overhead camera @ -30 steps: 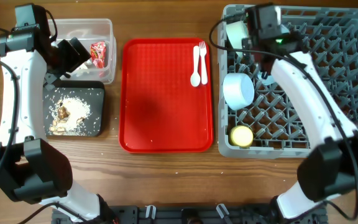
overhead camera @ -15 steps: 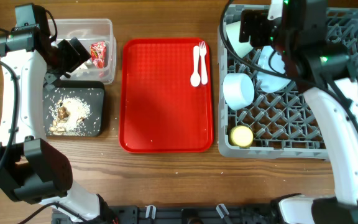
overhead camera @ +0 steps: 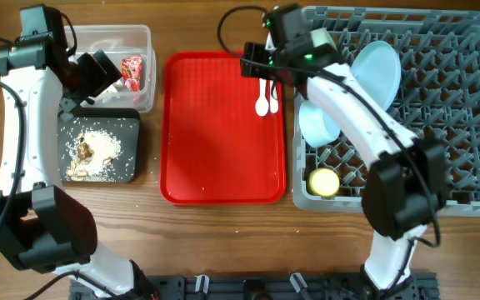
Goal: Sort waste into correct bins and load items into the dishwasher rack
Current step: 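Stand the plate upright in the rack and open the right gripper, then reach the right gripper to the white spoon and grasp it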
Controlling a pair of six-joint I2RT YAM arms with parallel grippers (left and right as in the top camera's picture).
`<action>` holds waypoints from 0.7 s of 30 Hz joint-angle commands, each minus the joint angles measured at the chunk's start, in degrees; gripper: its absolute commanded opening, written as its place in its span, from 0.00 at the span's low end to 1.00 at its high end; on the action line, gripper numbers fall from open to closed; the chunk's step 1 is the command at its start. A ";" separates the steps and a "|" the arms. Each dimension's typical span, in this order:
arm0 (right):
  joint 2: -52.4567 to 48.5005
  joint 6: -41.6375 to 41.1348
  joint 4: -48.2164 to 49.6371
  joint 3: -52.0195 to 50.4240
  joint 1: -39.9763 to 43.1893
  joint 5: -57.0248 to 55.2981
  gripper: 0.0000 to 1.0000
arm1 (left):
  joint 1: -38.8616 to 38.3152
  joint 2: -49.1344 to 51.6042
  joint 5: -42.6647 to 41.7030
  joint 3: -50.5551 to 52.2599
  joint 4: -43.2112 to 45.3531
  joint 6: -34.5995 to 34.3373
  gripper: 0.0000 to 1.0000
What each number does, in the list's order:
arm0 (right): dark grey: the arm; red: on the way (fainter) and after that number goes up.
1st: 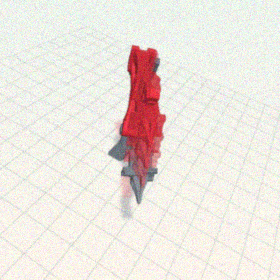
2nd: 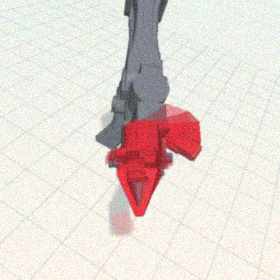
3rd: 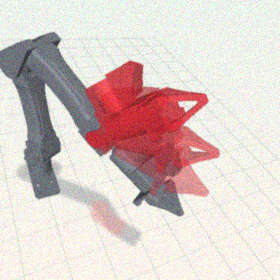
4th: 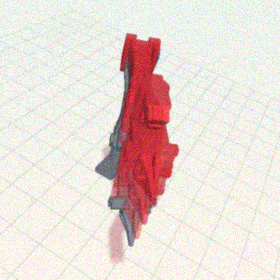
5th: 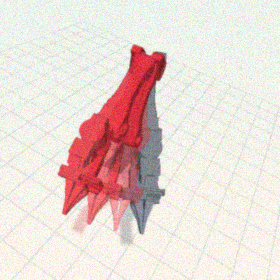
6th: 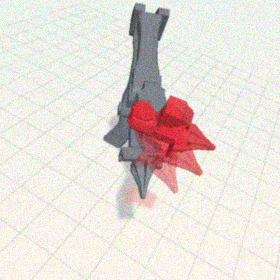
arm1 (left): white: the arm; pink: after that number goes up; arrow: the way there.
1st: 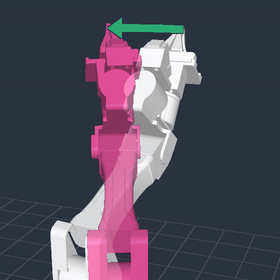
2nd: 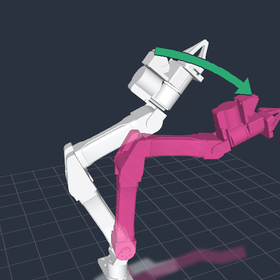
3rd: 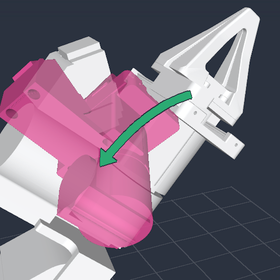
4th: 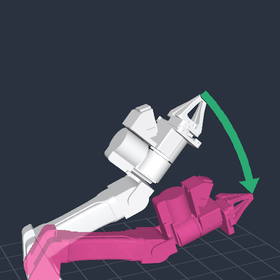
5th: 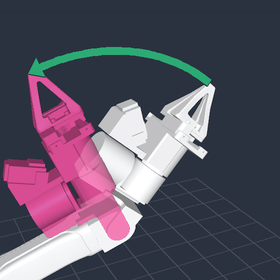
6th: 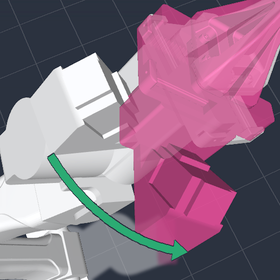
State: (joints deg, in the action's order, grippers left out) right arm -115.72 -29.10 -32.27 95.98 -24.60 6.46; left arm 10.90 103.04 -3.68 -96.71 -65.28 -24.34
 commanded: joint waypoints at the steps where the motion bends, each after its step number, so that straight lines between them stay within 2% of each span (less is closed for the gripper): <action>1: -4.28 -3.02 -0.20 0.02 0.28 -0.46 0.68 | -0.02 -0.94 0.57 -0.79 0.15 -0.55 1.00; 14: -8.33 -1.16 -1.03 0.35 -1.31 -6.91 0.62 | -0.02 -0.94 0.57 -0.79 0.15 -0.55 1.00; 21: -8.48 0.92 -12.31 10.45 -3.02 -10.91 0.61 | -0.02 -0.94 0.57 -0.79 0.15 -0.55 1.00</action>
State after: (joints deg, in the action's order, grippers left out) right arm -123.44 -30.09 -41.45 99.46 -26.15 -0.25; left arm 10.90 103.04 -3.68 -96.71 -65.28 -24.34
